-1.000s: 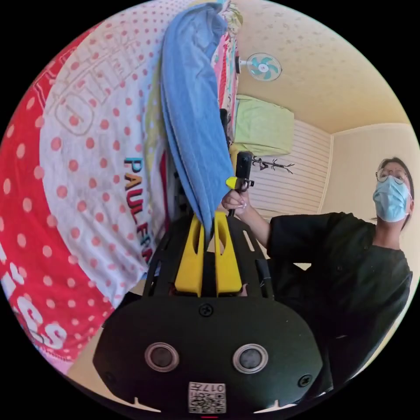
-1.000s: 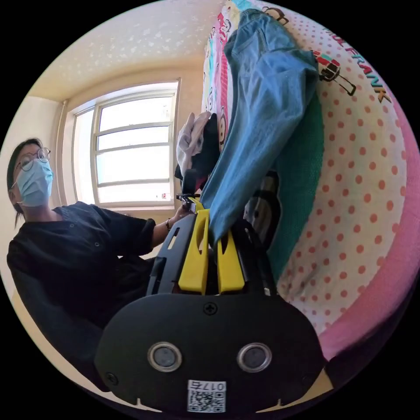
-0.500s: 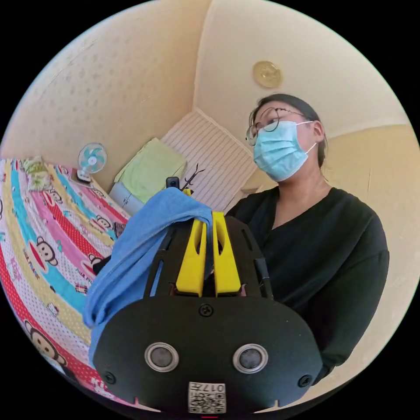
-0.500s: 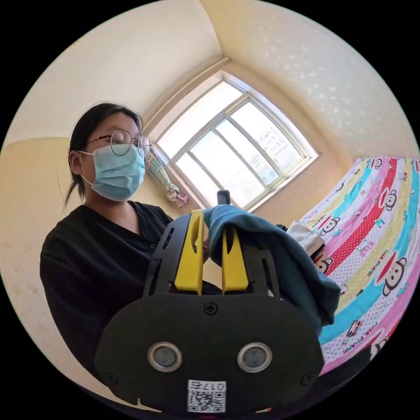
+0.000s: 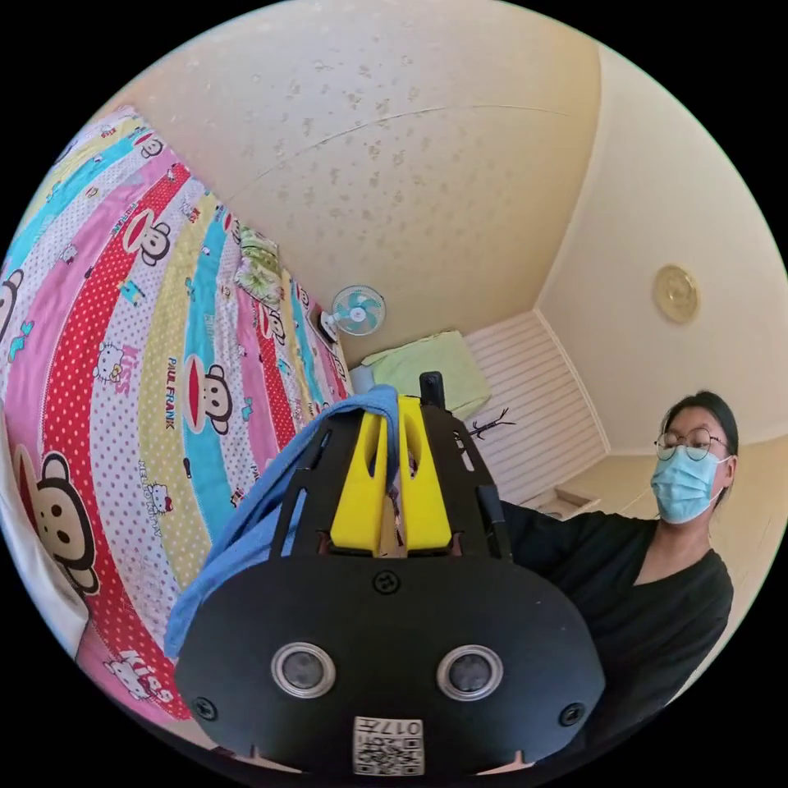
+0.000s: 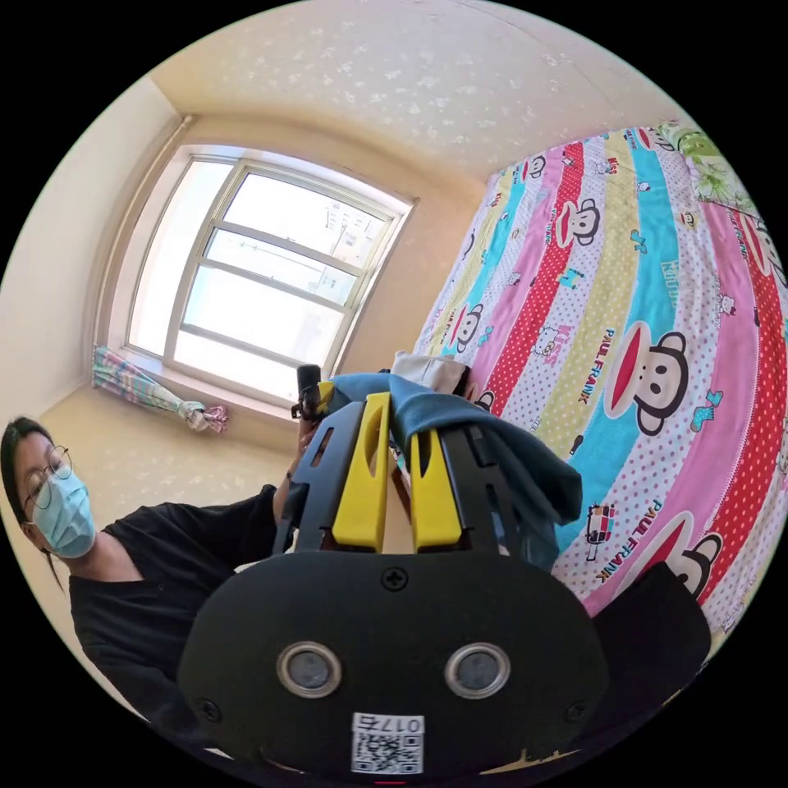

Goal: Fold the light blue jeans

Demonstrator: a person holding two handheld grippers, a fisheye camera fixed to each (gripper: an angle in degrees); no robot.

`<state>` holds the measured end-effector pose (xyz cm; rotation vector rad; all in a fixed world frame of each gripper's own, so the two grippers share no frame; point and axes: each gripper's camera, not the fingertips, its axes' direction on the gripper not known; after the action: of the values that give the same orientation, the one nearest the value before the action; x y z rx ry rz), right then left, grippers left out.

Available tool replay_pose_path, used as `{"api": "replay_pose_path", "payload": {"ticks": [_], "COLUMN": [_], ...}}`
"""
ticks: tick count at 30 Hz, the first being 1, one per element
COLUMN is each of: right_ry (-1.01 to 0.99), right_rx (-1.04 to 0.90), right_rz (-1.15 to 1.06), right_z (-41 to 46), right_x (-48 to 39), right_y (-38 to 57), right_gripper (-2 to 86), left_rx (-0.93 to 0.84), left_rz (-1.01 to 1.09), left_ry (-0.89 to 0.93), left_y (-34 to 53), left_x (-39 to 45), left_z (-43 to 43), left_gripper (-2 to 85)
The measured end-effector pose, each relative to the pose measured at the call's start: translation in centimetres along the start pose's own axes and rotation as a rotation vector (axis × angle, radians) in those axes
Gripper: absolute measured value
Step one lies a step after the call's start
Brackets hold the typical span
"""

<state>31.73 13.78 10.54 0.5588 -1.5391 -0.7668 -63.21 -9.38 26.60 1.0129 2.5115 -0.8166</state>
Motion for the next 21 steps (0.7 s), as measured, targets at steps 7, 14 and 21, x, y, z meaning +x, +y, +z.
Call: {"api": "replay_pose_path", "payload": {"ticks": [7,14,21], "right_ry": [0.22,0.283,0.283], "right_rx": [-0.243,-0.356,-0.14], "right_rz": [0.18,0.511,0.515], "right_z": [12.4,15.0,18.9], "right_x": [11.9,21.2,28.3], "right_y": [12.2,22.6,17.3], "right_gripper": [3.9,13.3,18.0], "left_rx": [-0.121,-0.119,-0.169], "left_rz": [-0.26,-0.746,-0.646], "left_ry": [-0.204,-0.255,-0.386], "left_y": [11.2,24.7,17.9], "left_x": [-10.5,-16.4,-21.5], "left_z": [7.8,9.6,13.2], "left_gripper": [4.9,18.3,19.8]}}
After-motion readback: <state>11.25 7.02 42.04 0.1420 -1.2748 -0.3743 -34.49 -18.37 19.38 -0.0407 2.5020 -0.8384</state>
